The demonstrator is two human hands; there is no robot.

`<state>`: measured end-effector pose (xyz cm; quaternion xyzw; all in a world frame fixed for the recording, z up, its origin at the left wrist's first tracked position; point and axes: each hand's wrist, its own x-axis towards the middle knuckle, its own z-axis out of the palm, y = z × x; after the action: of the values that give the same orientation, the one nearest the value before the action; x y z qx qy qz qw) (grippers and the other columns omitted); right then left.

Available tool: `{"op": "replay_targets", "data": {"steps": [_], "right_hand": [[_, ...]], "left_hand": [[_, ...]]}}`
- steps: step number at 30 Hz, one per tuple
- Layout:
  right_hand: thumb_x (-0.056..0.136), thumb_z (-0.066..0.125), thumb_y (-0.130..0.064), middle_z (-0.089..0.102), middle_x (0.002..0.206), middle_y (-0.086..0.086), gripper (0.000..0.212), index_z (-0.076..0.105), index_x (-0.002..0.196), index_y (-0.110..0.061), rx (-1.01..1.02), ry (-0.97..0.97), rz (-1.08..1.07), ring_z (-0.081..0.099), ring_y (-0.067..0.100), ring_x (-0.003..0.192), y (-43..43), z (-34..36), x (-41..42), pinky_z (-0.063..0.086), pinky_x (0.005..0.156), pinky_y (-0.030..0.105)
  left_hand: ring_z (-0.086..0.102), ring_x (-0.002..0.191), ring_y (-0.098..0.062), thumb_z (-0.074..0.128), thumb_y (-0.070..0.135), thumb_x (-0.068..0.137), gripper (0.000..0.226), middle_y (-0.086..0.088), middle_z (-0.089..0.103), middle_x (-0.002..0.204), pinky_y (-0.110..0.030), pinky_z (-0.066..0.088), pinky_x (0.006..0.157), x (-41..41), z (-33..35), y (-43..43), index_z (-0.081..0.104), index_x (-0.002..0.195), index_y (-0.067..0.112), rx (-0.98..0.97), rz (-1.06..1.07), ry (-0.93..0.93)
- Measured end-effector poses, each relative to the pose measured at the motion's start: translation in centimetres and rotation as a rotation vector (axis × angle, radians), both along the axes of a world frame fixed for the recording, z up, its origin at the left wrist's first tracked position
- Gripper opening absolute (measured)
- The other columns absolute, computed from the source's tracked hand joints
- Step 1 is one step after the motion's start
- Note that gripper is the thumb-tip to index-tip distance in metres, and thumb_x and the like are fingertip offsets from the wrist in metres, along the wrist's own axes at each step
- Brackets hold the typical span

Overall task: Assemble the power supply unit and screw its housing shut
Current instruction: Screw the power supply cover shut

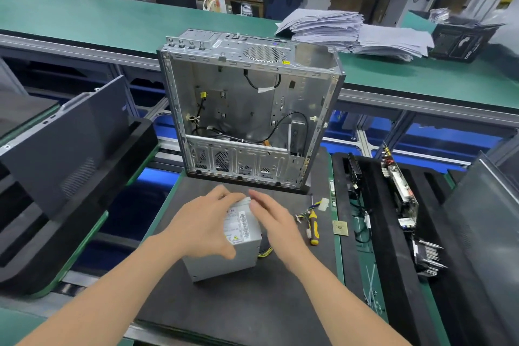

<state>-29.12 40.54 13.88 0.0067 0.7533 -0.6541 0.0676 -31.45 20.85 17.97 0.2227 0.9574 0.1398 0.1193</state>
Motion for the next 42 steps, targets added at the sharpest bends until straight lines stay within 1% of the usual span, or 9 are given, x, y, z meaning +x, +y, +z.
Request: {"op": "replay_targets", "data": {"steps": [2,6,11,15,22,28,33,38,42], "right_hand": [[0.093,0.066,-0.043,0.071,0.128,-0.016,0.048,0.061,0.141,-0.037,-0.041,-0.05,0.06,0.064,0.004,0.122,-1.0,-0.6,-0.1,0.05,0.106,0.03],[0.091,0.073,-0.032,0.075,0.124,-0.004,0.043,0.066,0.134,-0.028,-0.146,-0.05,0.003,0.069,0.014,0.119,-1.4,-1.4,-0.4,0.054,0.106,0.041],[0.095,0.072,-0.027,0.076,0.123,-0.005,0.038,0.066,0.132,-0.029,-0.16,-0.07,0.038,0.072,0.016,0.115,-1.2,-1.4,-0.7,0.056,0.102,0.04],[0.095,0.071,-0.029,0.076,0.122,-0.007,0.037,0.067,0.131,-0.034,-0.171,-0.084,0.045,0.073,0.016,0.113,-1.3,-1.2,-0.5,0.057,0.098,0.04],[0.095,0.071,-0.036,0.075,0.124,-0.008,0.037,0.067,0.132,-0.037,-0.201,-0.097,0.051,0.072,0.018,0.115,-1.5,-1.2,-0.4,0.057,0.101,0.045],[0.1,0.071,-0.029,0.078,0.118,-0.004,0.021,0.073,0.12,-0.035,-0.213,-0.112,0.056,0.075,0.019,0.108,-1.3,-0.7,-0.7,0.059,0.078,0.027],[0.095,0.076,-0.03,0.079,0.112,0.002,0.017,0.075,0.111,-0.029,-0.195,-0.081,0.045,0.077,0.024,0.103,-1.3,-0.7,-1.2,0.061,0.085,0.039],[0.09,0.076,-0.043,0.078,0.117,-0.002,0.029,0.072,0.117,-0.034,-0.107,-0.095,0.106,0.074,0.02,0.11,-0.7,-0.8,-1.8,0.054,0.105,0.055],[0.083,0.088,-0.037,0.059,0.148,-0.014,0.081,0.045,0.151,-0.044,-0.019,-0.093,0.466,0.053,0.009,0.14,2.2,-0.9,-2.1,0.044,0.118,0.034]], "left_hand": [[0.053,0.088,-0.011,0.067,0.065,0.047,0.117,0.023,0.035,0.117,-0.025,0.041,0.066,0.4,-0.2,-0.3,0.025,0.155,0.049,0.005,0.017,0.047],[0.047,0.115,-0.005,0.072,0.087,0.044,0.126,0.024,0.044,0.128,-0.032,0.042,0.103,2.4,-1.8,-1.2,0.034,0.154,0.039,0.146,0.245,0.132],[0.04,0.128,0.013,0.08,0.072,0.059,0.095,0.024,0.037,0.141,-0.017,0.041,0.1,5.4,-4.1,-0.4,0.041,0.142,0.046,0.799,0.63,0.09],[0.057,0.126,-0.005,0.075,0.032,0.093,0.048,0.014,0.059,0.14,-0.043,0.045,0.113,5.5,-4.7,-0.1,0.052,0.135,0.038,1.302,1.012,-0.153],[0.071,0.105,-0.012,0.058,0.051,0.098,0.022,0.017,0.076,0.107,-0.042,0.056,0.094,6.4,-4.9,1.2,0.069,0.115,0.043,1.297,1.113,-0.228],[0.069,0.108,-0.01,0.059,0.042,0.1,0.022,0.02,0.073,0.11,-0.042,0.055,0.097,6.2,-5.1,1.3,0.065,0.12,0.049,1.316,1.121,-0.168],[0.065,0.109,-0.007,0.058,0.048,0.095,0.025,0.026,0.07,0.108,-0.042,0.054,0.097,6.1,-5.1,1.9,0.061,0.12,0.051,1.268,1.2,-0.072],[0.064,0.104,-0.003,0.057,0.043,0.099,0.019,0.035,0.067,0.1,-0.036,0.053,0.086,5.9,-5.1,2.1,0.062,0.115,0.051,1.237,1.232,-0.053],[0.061,0.101,0.004,0.055,0.04,0.101,0.017,0.041,0.064,0.098,-0.025,0.046,0.077,5.9,-5.1,2.1,0.061,0.11,0.054,1.196,1.225,-0.024]]}}
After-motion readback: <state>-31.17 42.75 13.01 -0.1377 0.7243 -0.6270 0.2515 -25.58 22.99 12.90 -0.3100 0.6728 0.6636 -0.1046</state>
